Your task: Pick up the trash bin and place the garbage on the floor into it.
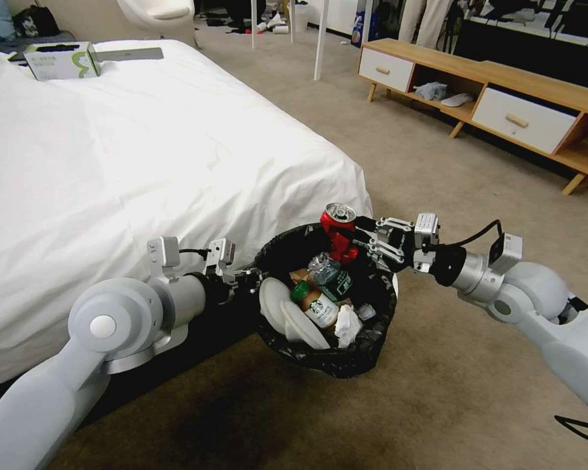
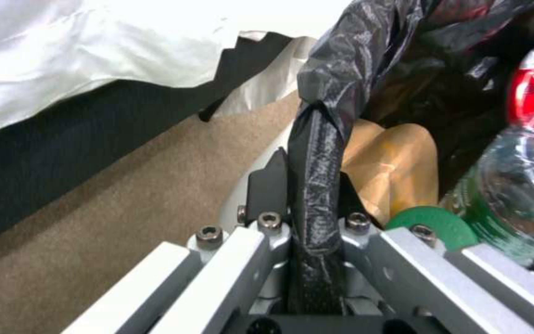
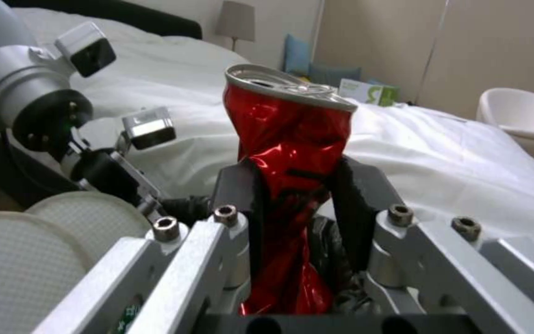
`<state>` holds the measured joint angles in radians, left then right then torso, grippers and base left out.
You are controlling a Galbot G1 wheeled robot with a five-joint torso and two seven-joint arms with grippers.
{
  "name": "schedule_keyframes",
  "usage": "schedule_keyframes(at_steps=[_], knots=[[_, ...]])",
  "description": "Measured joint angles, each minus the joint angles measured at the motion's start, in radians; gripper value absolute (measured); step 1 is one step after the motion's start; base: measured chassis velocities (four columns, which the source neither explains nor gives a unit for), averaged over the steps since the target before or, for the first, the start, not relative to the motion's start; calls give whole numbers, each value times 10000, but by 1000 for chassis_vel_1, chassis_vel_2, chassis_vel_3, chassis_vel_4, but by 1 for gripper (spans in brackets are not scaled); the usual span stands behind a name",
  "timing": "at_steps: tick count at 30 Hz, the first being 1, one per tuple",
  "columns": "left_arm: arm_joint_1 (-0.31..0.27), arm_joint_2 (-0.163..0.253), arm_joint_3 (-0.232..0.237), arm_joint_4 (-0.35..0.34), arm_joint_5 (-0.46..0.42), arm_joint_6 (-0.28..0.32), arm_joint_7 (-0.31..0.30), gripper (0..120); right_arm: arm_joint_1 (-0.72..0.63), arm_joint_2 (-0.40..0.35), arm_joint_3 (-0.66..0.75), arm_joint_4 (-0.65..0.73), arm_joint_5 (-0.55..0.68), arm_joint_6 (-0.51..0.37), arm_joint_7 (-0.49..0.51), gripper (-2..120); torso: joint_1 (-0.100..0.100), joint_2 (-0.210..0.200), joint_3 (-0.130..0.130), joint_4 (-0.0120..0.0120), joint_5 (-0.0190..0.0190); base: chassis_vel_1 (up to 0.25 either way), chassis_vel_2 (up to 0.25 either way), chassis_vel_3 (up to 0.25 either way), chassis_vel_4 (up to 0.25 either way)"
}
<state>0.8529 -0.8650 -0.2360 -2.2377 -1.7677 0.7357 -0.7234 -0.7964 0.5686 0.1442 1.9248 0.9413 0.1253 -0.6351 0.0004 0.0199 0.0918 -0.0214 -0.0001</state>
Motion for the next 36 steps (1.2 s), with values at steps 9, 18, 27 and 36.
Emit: schedule_keyframes(at_steps=[9, 18, 27, 36], knots=[[-128, -78, 32, 352, 128, -4, 39, 2, 26, -64, 132, 94, 52, 19, -3, 23, 0, 0, 0, -1, 1, 0, 0, 0, 0], [-162, -133, 27, 588, 298, -4, 131, 2, 188, -93, 77, 188, 119, 15, 1, 23, 0, 0, 0, 0, 1, 0, 0, 0, 0], [-118, -100, -24, 475, 301, -5, 136, 2, 344, -78, -76, 301, 142, -13, 151, 23, 0, 0, 0, -1, 1, 0, 0, 0, 0], [-28, -87, -80, 355, 295, -5, 137, 2, 368, -93, -110, 443, 121, -2, 454, 41, 0, -1, 0, 0, 1, 0, 0, 0, 0]])
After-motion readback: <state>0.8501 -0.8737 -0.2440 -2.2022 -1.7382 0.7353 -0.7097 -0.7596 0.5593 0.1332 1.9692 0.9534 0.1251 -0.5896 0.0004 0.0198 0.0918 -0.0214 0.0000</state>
